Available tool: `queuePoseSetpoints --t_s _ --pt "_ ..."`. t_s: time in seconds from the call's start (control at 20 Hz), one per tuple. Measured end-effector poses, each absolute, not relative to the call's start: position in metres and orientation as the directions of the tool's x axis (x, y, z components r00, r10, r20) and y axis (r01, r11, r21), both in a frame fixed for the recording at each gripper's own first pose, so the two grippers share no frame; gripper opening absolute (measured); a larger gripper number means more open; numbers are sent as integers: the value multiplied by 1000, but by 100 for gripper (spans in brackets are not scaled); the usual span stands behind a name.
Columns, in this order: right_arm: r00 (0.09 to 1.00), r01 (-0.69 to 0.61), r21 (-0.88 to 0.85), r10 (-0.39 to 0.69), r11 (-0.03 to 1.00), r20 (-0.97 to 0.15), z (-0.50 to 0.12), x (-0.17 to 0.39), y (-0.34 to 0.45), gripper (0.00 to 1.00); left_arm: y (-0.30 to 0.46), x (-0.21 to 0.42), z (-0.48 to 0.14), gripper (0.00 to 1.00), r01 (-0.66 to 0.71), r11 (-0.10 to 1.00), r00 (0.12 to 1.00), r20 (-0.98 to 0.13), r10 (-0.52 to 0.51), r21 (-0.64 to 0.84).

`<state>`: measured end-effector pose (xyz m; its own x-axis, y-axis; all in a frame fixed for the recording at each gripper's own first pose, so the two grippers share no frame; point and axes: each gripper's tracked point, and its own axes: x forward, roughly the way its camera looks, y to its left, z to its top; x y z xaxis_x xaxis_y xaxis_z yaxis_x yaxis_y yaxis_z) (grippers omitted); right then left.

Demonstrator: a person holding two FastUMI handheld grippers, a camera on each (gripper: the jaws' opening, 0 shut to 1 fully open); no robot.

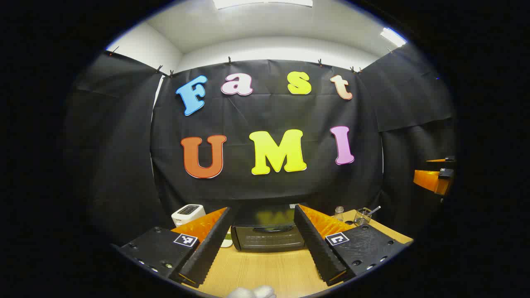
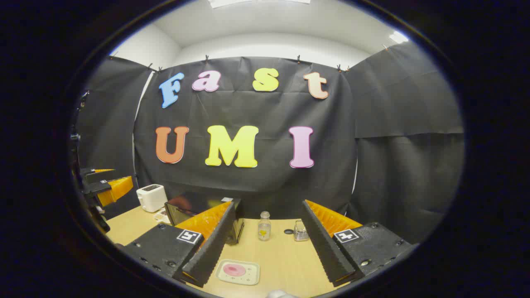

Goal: Open the electric oven with the left hand, put the food in, and close the electric oven.

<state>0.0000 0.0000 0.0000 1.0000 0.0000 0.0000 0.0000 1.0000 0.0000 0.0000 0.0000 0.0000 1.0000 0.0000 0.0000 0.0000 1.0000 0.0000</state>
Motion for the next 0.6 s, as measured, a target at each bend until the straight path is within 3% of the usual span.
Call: queuePoseSetpoints --t_s 0.4,0.45,0.6 --pt "1000 8 -9 -8 1000 -11 -1 -2 -4 97 1 7 -8 96 -1 1000 1000 -22 1 4" --pt "1000 14 -10 -15 1000 -12 -2 -2 -6 97 -1 9 -8 100 3 1000 1000 -21 -3 -1" --pt "1000 24 -10 -24 1000 -18 -3 -1 -10 97 -2 16 -7 96 7 1000 1000 -15 -7 -6"
